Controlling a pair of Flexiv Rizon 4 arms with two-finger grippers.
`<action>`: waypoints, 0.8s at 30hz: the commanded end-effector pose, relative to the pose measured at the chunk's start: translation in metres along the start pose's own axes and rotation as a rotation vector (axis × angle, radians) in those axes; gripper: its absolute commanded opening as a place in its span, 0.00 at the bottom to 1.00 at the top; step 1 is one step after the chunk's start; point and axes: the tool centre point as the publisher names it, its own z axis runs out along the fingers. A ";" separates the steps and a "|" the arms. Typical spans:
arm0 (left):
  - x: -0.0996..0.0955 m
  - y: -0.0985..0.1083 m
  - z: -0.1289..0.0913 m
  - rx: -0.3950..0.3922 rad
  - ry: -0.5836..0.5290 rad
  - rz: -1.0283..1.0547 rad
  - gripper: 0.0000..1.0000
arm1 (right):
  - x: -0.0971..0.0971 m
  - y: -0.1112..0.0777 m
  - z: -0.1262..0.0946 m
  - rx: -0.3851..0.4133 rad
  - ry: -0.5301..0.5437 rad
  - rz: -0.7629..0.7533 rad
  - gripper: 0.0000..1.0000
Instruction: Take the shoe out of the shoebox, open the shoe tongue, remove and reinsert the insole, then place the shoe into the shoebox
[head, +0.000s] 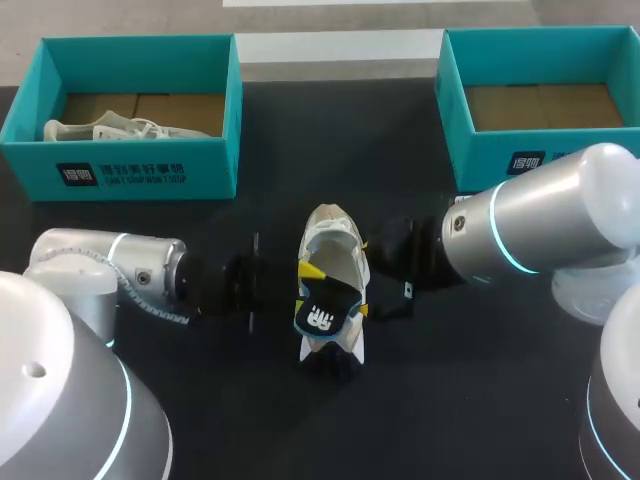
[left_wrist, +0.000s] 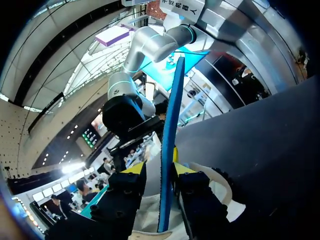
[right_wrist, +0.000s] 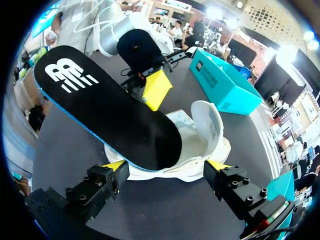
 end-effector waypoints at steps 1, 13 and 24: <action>0.007 -0.001 0.004 0.001 0.002 -0.007 0.00 | 0.003 0.000 0.001 0.000 -0.007 0.001 1.00; 0.015 0.033 0.007 -0.012 0.026 0.030 0.00 | 0.003 0.000 0.001 0.000 -0.007 0.001 1.00; 0.014 0.055 0.000 -0.054 0.001 0.016 0.00 | 0.003 0.000 0.001 0.000 -0.007 0.001 1.00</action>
